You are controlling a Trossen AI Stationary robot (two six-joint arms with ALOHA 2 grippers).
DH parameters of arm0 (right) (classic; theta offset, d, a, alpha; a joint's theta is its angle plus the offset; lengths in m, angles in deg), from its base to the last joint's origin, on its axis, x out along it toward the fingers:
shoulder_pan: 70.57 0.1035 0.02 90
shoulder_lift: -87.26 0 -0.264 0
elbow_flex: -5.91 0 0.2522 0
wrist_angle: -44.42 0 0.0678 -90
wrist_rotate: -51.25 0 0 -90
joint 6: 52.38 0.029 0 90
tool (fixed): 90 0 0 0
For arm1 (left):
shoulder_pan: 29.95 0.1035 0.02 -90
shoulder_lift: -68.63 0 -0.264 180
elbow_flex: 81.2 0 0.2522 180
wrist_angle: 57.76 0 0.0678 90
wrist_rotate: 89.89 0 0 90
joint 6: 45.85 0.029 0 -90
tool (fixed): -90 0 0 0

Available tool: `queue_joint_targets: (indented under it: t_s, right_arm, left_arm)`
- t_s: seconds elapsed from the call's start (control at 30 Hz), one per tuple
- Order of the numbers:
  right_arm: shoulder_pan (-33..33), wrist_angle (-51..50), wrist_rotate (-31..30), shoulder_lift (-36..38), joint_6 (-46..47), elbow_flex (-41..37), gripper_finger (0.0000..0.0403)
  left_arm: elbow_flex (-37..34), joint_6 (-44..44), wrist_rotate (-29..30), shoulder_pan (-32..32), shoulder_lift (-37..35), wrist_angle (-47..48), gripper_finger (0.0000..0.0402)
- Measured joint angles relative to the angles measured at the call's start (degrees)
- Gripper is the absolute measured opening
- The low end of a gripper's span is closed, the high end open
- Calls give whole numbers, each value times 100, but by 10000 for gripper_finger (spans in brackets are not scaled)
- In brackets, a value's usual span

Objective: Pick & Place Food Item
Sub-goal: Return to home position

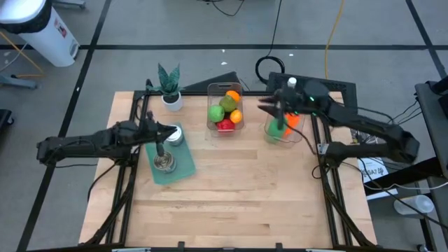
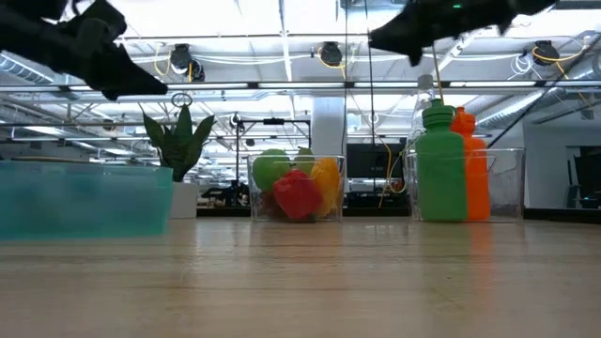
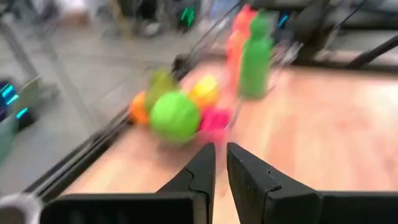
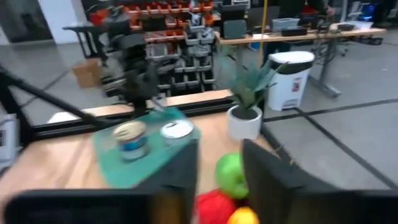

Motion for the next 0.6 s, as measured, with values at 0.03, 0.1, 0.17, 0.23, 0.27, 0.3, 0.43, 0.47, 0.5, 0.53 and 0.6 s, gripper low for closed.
queue_joint_targets:
  t_s: [0.03, 0.1, 0.17, 0.23, 0.27, 0.3, 0.43, 0.47, 0.5, 0.53, 0.6]
  right_arm:
    - [32, 1, 5, 250, 79, -229, 86]
    - [84, 139, 35, 695, 201, -686, 29]
    - [99, 355, 301, 1073, 324, -1094, 12]
    - [71, 742, 572, 1403, 581, -1489, 21]
    - [63, 961, 600, 1561, 774, -1694, 25]
    - [64, 1184, 598, 1719, 977, -1920, 27]
    - [229, 1853, 586, 2381, 1427, -2788, 10]
    - [276, 1951, 594, 2560, 1472, -2977, 6]
    - [316, 2031, 577, 2739, 1553, -3161, 3]
    - [351, 2072, 531, 2933, 1658, -3328, 3]
    - [420, 2044, 279, 3303, 1833, -3567, 4]
  left_arm:
    - [180, -49, 131, 0, 89, 339, 51]
    - [372, 36, 182, 0, 153, 554, 51]
    - [446, 363, -134, 0, 143, 333, 51]
    - [472, 658, -587, 28, 94, -143, 51]
    - [472, 753, -820, 69, 67, -282, 51]
    - [472, 797, -1048, 110, 46, -443, 51]
    - [470, 753, -1883, 351, 48, -905, 51]
    - [468, 690, -2061, 400, 20, -957, 51]
    - [468, 642, -2218, 435, -39, -941, 51]
    - [467, 586, -2322, 460, -121, -875, 51]
    - [461, 518, -2360, 459, -331, -708, 51]
